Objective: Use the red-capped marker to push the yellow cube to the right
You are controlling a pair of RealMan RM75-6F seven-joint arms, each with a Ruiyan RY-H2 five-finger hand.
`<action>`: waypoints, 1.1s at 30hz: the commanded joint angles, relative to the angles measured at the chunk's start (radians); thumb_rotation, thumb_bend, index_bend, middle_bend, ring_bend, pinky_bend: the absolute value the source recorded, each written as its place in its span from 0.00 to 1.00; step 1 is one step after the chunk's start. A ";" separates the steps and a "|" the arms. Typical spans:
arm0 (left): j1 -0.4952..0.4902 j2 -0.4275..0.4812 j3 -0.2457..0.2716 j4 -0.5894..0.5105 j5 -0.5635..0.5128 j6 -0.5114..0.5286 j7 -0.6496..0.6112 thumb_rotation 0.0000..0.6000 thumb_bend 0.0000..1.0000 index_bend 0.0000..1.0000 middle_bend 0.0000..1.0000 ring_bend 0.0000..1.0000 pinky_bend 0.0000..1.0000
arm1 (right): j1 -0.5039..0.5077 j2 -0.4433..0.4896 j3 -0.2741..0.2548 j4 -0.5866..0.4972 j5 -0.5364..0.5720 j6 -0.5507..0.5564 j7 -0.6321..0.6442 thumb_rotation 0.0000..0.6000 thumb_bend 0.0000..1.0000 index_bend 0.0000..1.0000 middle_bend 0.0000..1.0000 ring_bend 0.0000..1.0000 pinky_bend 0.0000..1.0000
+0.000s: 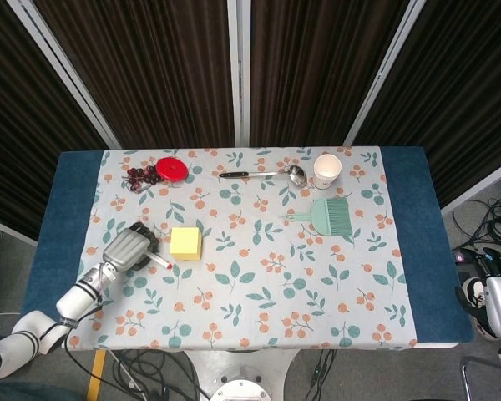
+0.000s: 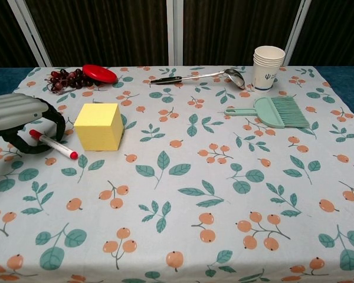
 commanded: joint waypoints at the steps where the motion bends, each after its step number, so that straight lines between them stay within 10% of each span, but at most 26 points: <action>1: -0.001 0.000 0.003 -0.001 0.002 -0.001 0.001 1.00 0.40 0.54 0.48 0.30 0.22 | 0.000 0.000 0.000 0.001 0.000 -0.001 0.002 1.00 0.22 0.21 0.31 0.14 0.26; 33: 0.048 -0.015 0.010 0.036 0.003 0.098 -0.022 1.00 0.40 0.70 0.69 0.49 0.33 | 0.001 0.003 0.001 -0.001 -0.005 -0.002 0.017 1.00 0.22 0.21 0.31 0.14 0.26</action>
